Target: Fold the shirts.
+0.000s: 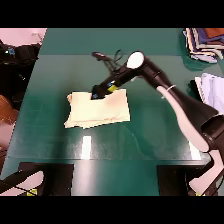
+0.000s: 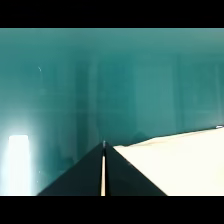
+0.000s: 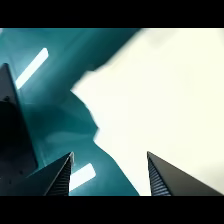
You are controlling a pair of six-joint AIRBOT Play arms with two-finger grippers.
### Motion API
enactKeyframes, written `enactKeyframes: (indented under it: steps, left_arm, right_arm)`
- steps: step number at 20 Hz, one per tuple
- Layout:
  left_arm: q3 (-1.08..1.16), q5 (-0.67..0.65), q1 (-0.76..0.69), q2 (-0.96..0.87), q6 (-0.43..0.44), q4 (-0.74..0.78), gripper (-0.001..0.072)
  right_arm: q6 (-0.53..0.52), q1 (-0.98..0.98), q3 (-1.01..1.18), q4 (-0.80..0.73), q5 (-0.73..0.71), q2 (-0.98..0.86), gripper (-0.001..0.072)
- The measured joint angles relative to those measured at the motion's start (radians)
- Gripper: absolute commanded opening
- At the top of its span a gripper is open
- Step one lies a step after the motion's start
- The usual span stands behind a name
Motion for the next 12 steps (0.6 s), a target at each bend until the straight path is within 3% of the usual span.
enactKeyframes:
  steps: [4, 5, 6, 7, 12]
  left_arm:
    - [0.0, -0.026, 0.004, 0.003, 0.009, 0.003, 0.0023]
    - [0.0, -0.029, 0.004, 0.003, 0.01, 0.001, 0.0023]
    - [0.0, -0.033, 0.003, 0.003, 0.01, 0.0, 0.0023]
    - [0.0, -0.032, -0.001, 0.003, 0.011, 0.0, 0.0023]
    - [0.0, -0.018, -0.064, 0.002, 0.013, -0.005, 0.0023]
  right_arm:
    - [0.026, -0.178, -0.205, -0.031, 0.016, 0.093, 0.0523]
    - [0.031, -0.22, -0.276, -0.034, -0.004, 0.122, 0.0563]
    - [0.037, -0.254, -0.342, -0.033, -0.027, 0.145, 0.0665]
    - [0.042, -0.287, -0.405, -0.026, -0.058, 0.166, 0.0682]
    - [0.034, -0.346, -0.606, 0.116, -0.156, 0.149, 0.0672]
